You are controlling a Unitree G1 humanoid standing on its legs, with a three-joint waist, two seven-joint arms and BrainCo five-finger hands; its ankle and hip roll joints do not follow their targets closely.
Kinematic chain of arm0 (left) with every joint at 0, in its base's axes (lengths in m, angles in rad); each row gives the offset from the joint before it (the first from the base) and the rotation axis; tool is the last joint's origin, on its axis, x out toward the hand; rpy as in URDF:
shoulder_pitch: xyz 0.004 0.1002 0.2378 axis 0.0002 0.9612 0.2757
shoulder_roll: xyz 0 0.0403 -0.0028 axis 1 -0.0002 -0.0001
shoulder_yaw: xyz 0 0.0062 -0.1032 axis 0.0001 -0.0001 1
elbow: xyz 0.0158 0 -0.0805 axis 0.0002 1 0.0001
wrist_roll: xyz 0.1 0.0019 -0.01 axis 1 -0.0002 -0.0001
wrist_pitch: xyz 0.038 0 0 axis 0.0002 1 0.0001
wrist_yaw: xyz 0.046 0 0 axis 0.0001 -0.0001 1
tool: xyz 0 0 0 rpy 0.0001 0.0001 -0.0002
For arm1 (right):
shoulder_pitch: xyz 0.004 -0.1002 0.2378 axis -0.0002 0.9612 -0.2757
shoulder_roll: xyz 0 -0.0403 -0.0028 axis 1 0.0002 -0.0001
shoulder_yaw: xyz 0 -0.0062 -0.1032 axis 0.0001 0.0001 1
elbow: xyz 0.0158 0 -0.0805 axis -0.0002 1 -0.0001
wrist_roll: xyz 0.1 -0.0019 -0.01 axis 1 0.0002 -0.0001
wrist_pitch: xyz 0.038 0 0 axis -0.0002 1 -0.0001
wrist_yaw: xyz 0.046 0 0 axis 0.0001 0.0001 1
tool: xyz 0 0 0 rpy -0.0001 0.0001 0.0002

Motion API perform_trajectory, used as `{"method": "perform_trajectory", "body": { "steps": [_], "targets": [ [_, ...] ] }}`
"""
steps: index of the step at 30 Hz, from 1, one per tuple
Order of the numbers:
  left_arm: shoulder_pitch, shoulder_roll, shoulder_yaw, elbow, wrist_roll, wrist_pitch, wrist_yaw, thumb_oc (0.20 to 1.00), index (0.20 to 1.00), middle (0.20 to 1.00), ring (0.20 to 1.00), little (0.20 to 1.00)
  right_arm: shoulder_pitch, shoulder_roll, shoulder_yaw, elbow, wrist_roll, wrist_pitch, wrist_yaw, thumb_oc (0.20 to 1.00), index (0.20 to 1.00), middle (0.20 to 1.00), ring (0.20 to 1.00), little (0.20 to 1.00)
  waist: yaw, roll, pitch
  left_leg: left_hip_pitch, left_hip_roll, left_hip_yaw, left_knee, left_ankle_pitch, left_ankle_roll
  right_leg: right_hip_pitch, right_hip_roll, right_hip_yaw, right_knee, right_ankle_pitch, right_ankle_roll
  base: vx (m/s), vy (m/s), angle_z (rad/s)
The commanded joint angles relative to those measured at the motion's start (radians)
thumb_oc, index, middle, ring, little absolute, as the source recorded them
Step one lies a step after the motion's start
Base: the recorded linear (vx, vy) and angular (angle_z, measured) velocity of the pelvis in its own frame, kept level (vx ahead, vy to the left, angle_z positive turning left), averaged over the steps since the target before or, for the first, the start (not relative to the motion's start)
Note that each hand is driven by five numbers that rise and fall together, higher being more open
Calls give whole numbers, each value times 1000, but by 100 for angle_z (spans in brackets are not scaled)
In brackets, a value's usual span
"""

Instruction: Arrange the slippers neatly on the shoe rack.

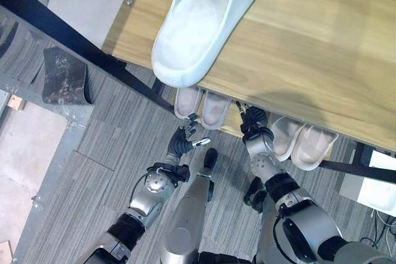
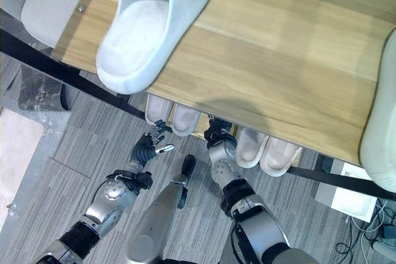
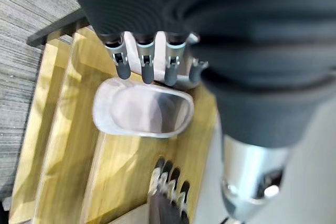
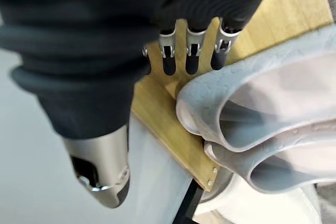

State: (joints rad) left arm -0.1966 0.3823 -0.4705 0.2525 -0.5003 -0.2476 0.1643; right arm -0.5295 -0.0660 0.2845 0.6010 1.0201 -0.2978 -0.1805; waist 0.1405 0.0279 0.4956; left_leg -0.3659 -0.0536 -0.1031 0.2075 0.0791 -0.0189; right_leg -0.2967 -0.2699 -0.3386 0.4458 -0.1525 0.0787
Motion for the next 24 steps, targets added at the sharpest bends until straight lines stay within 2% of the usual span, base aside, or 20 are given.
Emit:
{"method": "perform_trajectory", "body": {
  "steps": [1,3,6,9,10,11,12,14,15,16,19,20,24],
  "targets": [
    [60,-23,22,-23,-6,-27,-26,1000,1000,1000,1000,1000,137,-8,12,-53,-110,21,53,1000,1000,1000,1000,1000,-25,-29,-154,115,28,35,-75,-93,-7,112,-3,-7,-270,175,76,239,-56,-10],
    [75,-20,34,-23,-3,-22,-32,1000,1000,1000,1000,1000,172,-19,16,-49,-124,36,59,1000,1000,1000,1000,1000,-31,-33,-173,144,32,37,-107,-83,-9,140,6,-10,-301,182,79,171,-45,-10],
    [124,-24,58,-13,2,-10,-53,1000,1000,1000,1000,1000,278,-44,10,-33,-151,75,96,1000,1000,1000,1000,1000,-49,-38,-234,226,37,36,-197,-54,-14,217,26,-30,-381,197,85,147,-40,-18],
    [152,-12,84,-32,4,-6,-77,1000,1000,1000,1000,1000,352,-86,10,-60,-241,100,120,1000,1000,1000,1000,1000,-66,-38,-274,268,44,42,-242,-33,-29,262,40,-36,-432,211,90,98,-37,-6],
    [159,-7,88,-40,9,-4,-84,1000,1000,1000,1000,1000,375,-107,19,-72,-302,108,128,1000,1000,1000,1000,1000,-70,-38,-287,279,46,45,-256,-28,-33,272,45,-37,-447,214,91,125,-44,3],
    [175,5,86,-53,31,-1,-113,1000,1000,1000,1000,1000,421,-168,39,-100,-452,122,144,1000,1000,1000,1000,1000,-81,-39,-315,305,52,54,-281,-20,-39,294,55,-36,-479,223,94,108,-50,-3],
    [180,8,83,-56,41,4,-126,1000,1000,1000,1000,1000,446,-193,44,-117,-506,125,149,1000,1000,1000,1000,1000,-87,-37,-326,311,54,62,-287,-18,-41,302,60,-35,-492,225,94,103,-50,-5],
    [193,26,69,-70,68,13,-158,1000,1000,1000,1000,1000,508,-243,44,-165,-592,135,168,1000,1000,1000,1000,1000,-101,-35,-346,324,59,73,-295,-20,-45,315,69,-26,-518,230,96,70,-38,-10],
    [198,51,49,-84,109,19,-195,1000,1000,1000,1000,1000,566,-296,52,-213,-676,134,197,1000,1000,1000,1000,1000,-117,-36,-359,335,63,85,-295,-25,-45,322,75,-14,-529,231,98,62,-29,-15],
    [200,50,48,-84,109,19,-195,1000,1000,1000,1000,1000,569,-297,52,-216,-677,136,197,1000,1000,1000,1000,1000,-116,-35,-360,336,63,86,-295,-26,-45,322,76,-13,-529,231,97,50,-39,-17],
    [210,95,-5,-106,207,27,-257,1000,1000,1000,1000,1000,662,-370,57,-282,-774,134,252,1000,1000,1000,1000,1000,-139,-31,-373,354,68,105,-295,-35,-46,328,84,8,-533,226,100,49,-27,-18],
    [207,124,-47,-114,282,29,-295,1000,1000,1000,1000,1000,697,-406,62,-277,-840,132,273,1000,1000,1000,1000,1000,-156,-30,-381,365,71,114,-295,-41,-44,334,88,21,-533,219,101,57,-15,-27],
    [190,145,-87,-115,361,31,-328,1000,1000,1000,1000,1000,719,-434,55,-249,-919,136,273,1000,1000,1000,1000,1000,-171,-27,-386,376,73,126,-295,-48,-42,337,93,36,-533,218,102,32,-16,-29]
  ]
}}
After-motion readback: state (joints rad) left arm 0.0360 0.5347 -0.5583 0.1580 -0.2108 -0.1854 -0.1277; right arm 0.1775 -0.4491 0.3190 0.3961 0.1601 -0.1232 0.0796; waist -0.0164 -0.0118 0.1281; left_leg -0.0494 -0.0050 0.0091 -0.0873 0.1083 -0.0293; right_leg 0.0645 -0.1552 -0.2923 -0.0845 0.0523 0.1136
